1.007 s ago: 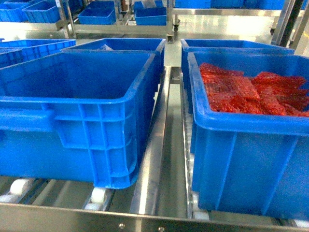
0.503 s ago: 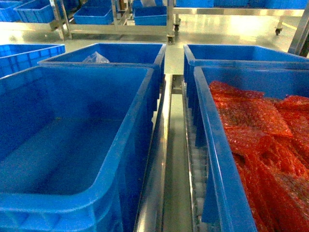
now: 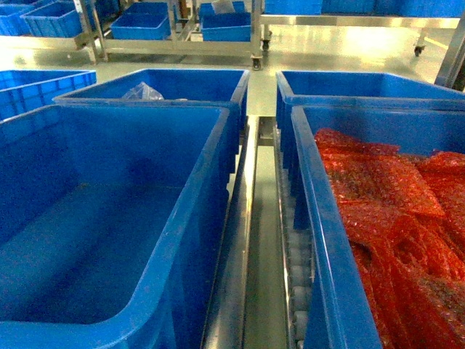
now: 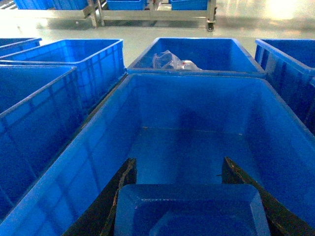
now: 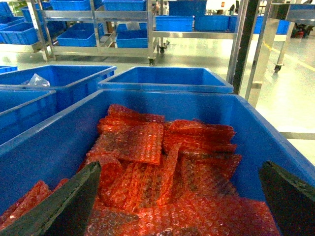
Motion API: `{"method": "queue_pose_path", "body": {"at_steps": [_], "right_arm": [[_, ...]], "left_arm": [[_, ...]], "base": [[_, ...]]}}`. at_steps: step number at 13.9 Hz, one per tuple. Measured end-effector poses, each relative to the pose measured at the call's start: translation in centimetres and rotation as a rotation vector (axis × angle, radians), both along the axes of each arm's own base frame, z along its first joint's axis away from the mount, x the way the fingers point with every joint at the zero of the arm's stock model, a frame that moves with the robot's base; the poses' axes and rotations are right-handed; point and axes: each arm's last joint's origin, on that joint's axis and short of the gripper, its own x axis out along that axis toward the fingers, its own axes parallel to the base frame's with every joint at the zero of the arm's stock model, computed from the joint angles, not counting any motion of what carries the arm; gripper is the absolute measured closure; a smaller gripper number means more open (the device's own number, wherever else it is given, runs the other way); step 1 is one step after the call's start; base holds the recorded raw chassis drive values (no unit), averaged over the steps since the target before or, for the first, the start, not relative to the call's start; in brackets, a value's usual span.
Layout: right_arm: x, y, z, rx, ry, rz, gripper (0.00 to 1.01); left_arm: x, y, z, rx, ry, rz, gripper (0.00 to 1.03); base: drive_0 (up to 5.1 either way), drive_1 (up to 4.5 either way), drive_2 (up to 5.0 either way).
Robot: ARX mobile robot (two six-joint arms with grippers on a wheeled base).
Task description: Pick blue part to blue bin on bottom shelf
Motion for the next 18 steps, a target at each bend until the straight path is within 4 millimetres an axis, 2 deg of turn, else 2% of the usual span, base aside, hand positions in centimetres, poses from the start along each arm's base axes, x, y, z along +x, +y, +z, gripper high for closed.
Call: {"method": "queue_pose_path", "body": {"at_steps": [18], "right_arm": [[0.00, 0.00, 0.00, 0.000, 0.000, 0.000, 0.03]], "left_arm": [[0.00, 0.00, 0.00, 0.000, 0.000, 0.000, 0.60]], "base": [[0.0, 0.00, 0.0]]}}
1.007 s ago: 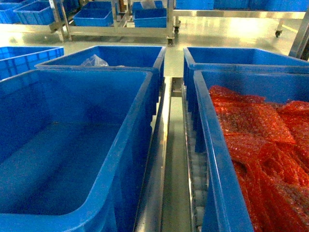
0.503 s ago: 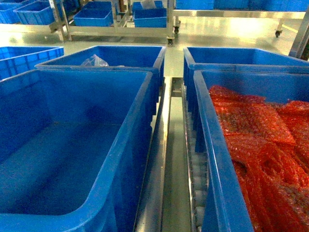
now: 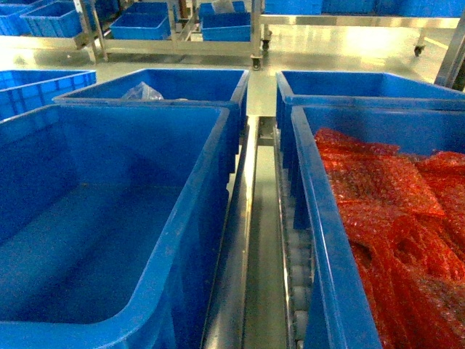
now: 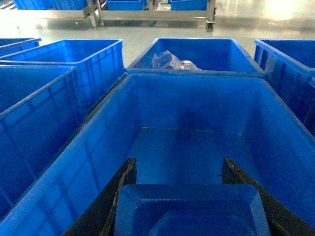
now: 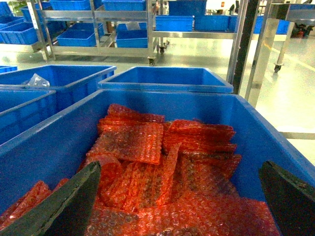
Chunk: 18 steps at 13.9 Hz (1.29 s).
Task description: Pick blue part to blue bin on bottom shelf
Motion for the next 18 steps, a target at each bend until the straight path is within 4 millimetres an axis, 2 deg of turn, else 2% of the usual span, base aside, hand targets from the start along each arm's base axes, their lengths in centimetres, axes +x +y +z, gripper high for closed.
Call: {"method": "queue_pose_path", "body": {"at_steps": [13, 14, 15, 17, 18], "right_arm": [[0.0, 0.0, 0.0, 0.000, 0.000, 0.000, 0.03], [0.0, 0.0, 0.0, 0.000, 0.000, 0.000, 0.03], [0.0, 0.0, 0.0, 0.000, 0.000, 0.000, 0.03], [0.0, 0.0, 0.0, 0.000, 0.000, 0.000, 0.03], [0.0, 0.0, 0.0, 0.000, 0.000, 0.000, 0.03]], "left_arm": [[0.0, 0.0, 0.0, 0.000, 0.000, 0.000, 0.60], [0.2, -0.3, 0.2, -0.008, -0.028, 0.075, 0.60], [0.9, -0.8, 0.1, -0.016, -0.042, 0.129, 0.60], [3.7, -2.0, -0.5, -0.023, -0.031, 0.112, 0.60], [5.8, -3.0, -0.4, -0.036, -0.033, 0.070, 0.60]], "base": [[0.0, 0.00, 0.0], [0.0, 0.00, 0.0], [0.0, 0.00, 0.0], [0.0, 0.00, 0.0], [0.0, 0.00, 0.0]]}}
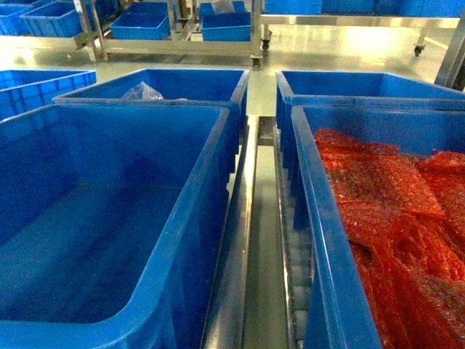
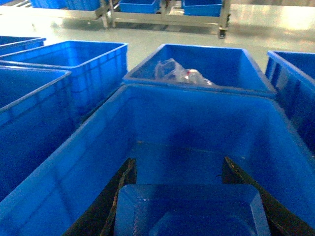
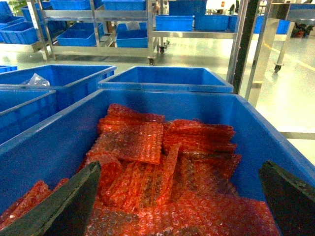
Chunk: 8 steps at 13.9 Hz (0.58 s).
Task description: Pick blue part to blue bin on bottom shelf
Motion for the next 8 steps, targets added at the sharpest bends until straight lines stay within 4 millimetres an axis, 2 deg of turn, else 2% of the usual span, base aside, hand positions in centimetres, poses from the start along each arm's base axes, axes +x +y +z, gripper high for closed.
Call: {"method": "queue_pose_path", "body": {"at_steps": [2, 5, 6, 8], "right_arm": [[0.0, 0.0, 0.0, 0.000, 0.001, 0.000, 0.03], [0.0, 0.0, 0.0, 0.000, 0.001, 0.000, 0.03], [0.0, 0.0, 0.0, 0.000, 0.001, 0.000, 0.03], [0.0, 0.0, 0.0, 0.000, 0.000, 0.000, 0.03]], "left_arm": [[4.4, -1.6, 0.2, -0.033, -0.008, -0.065, 0.60], [10.2, -1.6, -2.2, -0.036, 0.113, -0.051, 0.60], [11.3, -1.5, -2.6, -0.042, 0.107, -0.038, 0.55], [11.6, -1.5, -2.4, -0.042, 0.100, -0.033, 0.30]], "base": [[0.0, 0.00, 0.0], [0.0, 0.00, 0.0], [0.0, 0.00, 0.0], [0.0, 0.00, 0.0]]}}
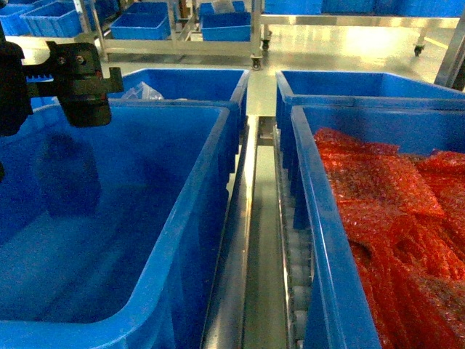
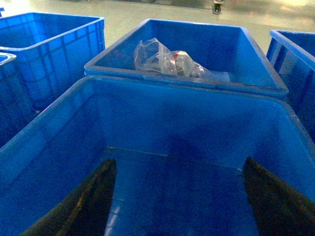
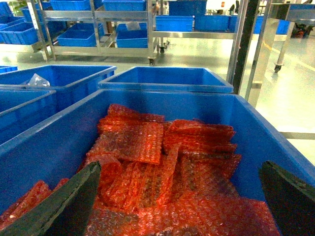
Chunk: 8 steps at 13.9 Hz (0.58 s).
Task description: Pick blue part to blue bin on bottom shelf
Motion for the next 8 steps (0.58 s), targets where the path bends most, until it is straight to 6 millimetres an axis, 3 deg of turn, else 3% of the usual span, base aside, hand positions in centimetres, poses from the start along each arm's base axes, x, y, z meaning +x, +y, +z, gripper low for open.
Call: {"method": "queue_pose_path", "body": {"at_steps": [2, 4, 5, 6, 8], "right_arm": [[0.0, 0.0, 0.0, 0.000, 0.000, 0.000, 0.03], [0.0, 0.0, 0.0, 0.000, 0.000, 0.000, 0.03], [0.0, 0.0, 0.0, 0.000, 0.000, 0.000, 0.03], [0.0, 0.0, 0.0, 0.000, 0.000, 0.000, 0.03], [0.0, 0.0, 0.0, 0.000, 0.000, 0.000, 0.03]], "left_arm": [[0.0, 0.0, 0.0, 0.000, -0.001, -0.001, 0.04], [0.0, 0.0, 0.0, 0.002, 0.000, -0.001, 0.05], [0.0, 0.0, 0.1, -0.005, -0.053, -0.022, 0.08], [-0.9, 0.9, -0.2, -0.008, -0.181, -0.100, 0.22], [-4.3, 3.2, -0.9, 0.014, -0.232, -0.110, 0.47]], "base": [[0.0, 0.00, 0.0], [0.0, 0.00, 0.0], [0.0, 0.00, 0.0], [0.0, 0.00, 0.0], [0.0, 0.00, 0.0]]}}
